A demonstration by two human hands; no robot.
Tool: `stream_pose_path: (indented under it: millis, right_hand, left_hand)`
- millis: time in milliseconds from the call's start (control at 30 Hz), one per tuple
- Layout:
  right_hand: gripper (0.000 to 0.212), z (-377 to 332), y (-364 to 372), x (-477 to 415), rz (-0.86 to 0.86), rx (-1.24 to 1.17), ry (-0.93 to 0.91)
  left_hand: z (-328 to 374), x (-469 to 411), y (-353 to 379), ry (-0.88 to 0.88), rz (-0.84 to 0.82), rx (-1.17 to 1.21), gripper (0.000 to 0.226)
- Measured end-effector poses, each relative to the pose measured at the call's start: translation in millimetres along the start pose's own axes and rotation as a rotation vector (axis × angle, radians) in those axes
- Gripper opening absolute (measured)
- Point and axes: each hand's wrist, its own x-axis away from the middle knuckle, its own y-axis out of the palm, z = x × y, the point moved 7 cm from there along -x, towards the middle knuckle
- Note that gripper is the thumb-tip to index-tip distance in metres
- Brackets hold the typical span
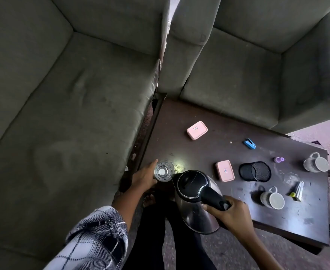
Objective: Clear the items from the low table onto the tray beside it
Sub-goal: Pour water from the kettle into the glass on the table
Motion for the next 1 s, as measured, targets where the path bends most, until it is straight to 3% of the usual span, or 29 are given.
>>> stream_pose_path:
  millis: [300,1000]
  right_hand:
    - [0.047,6.1,5.8,-7.6,0.045,0.068,0.034]
    - [0.047,-16.2,17.7,-14.4,0.013,0.148,0.098]
  left_hand:
    - [-1.6,-7.5,4.6,0.076,0.117,-0.041,0.08]
    - [5.8,-12.0,5.9,0.013,0.139,-0.26,0.078]
